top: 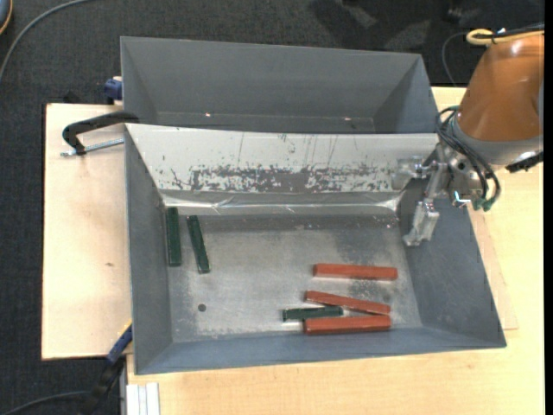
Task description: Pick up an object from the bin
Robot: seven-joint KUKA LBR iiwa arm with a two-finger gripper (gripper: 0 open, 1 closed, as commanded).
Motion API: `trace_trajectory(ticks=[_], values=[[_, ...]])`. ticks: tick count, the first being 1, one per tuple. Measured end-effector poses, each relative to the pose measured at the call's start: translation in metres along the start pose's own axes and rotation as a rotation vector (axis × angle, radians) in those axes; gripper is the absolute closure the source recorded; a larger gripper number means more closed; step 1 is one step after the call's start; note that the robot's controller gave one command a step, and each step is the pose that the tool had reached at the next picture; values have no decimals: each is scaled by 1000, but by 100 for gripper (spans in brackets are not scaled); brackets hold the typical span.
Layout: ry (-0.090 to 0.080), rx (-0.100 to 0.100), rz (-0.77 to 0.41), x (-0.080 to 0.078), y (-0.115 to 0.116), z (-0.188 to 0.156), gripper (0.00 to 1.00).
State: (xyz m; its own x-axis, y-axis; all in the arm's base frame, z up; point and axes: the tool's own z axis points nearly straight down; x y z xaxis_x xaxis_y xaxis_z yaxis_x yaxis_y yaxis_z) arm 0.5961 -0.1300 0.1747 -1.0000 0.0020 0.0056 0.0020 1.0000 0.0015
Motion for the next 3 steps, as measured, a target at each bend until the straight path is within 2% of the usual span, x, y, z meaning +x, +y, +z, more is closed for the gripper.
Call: trace_trajectory(ticks=[1, 2, 3], values=[[-1, -4, -89, 61, 107, 106, 0], [-9, 1, -83, 59, 102, 102, 100], [-20, 2, -90, 57, 107, -34, 100]])
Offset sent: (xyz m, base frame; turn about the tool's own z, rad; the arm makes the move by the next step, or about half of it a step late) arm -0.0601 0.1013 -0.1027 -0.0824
